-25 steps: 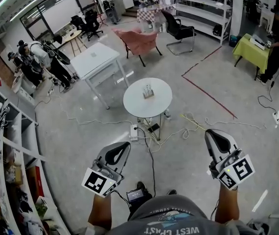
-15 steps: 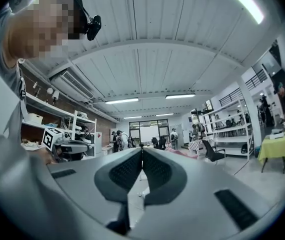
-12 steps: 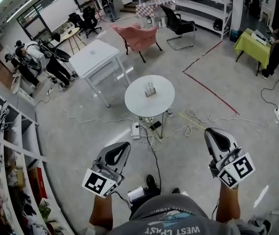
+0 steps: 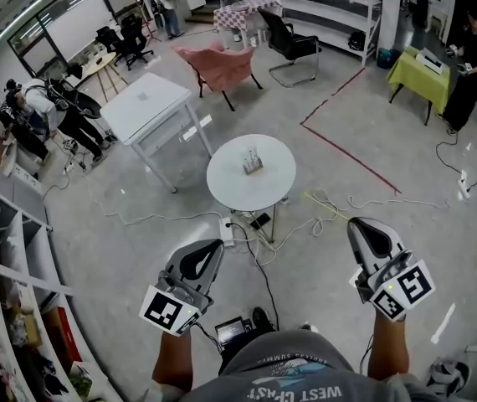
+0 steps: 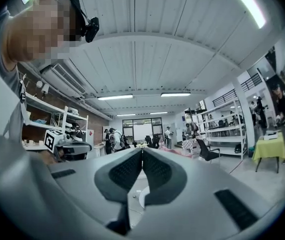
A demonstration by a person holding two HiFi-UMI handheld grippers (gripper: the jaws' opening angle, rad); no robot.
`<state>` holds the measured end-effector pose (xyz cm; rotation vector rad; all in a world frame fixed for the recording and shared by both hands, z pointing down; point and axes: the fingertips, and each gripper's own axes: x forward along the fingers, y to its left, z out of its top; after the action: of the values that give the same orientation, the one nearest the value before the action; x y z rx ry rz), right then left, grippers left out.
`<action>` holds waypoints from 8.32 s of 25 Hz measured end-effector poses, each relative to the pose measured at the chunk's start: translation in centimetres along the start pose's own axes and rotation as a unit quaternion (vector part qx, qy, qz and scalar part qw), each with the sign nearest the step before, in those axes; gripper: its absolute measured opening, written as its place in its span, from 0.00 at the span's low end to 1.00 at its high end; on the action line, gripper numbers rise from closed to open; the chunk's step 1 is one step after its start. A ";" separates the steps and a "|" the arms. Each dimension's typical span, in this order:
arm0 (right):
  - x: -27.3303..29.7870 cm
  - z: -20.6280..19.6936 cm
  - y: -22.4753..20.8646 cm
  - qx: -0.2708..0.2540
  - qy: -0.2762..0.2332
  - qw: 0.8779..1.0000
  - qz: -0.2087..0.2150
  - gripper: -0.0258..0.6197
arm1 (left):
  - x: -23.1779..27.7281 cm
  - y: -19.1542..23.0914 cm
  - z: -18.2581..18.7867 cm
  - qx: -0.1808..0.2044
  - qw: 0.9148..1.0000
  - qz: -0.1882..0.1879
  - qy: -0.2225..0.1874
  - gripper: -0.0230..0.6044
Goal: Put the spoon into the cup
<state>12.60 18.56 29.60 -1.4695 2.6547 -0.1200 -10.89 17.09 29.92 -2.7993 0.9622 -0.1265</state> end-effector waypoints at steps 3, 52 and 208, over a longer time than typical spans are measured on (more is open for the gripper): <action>1.4 0.0 0.4 -0.003 0.001 1.000 -0.011 0.05 | 0.3 1.8 -0.5 -0.001 1.000 -0.012 -0.004 0.04; 13.5 -0.8 -15.0 0.031 0.023 0.997 0.069 0.05 | 14.7 7.3 -1.6 -0.021 0.998 0.052 0.038 0.04; 43.8 -31.7 -22.5 0.196 0.363 0.909 0.060 0.05 | 22.4 30.8 -20.3 -0.214 0.959 0.102 0.154 0.04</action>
<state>4.26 -29.88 61.41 -1.2833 2.9510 -1.3428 -14.57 -23.43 44.31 -3.0977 1.5074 -0.3763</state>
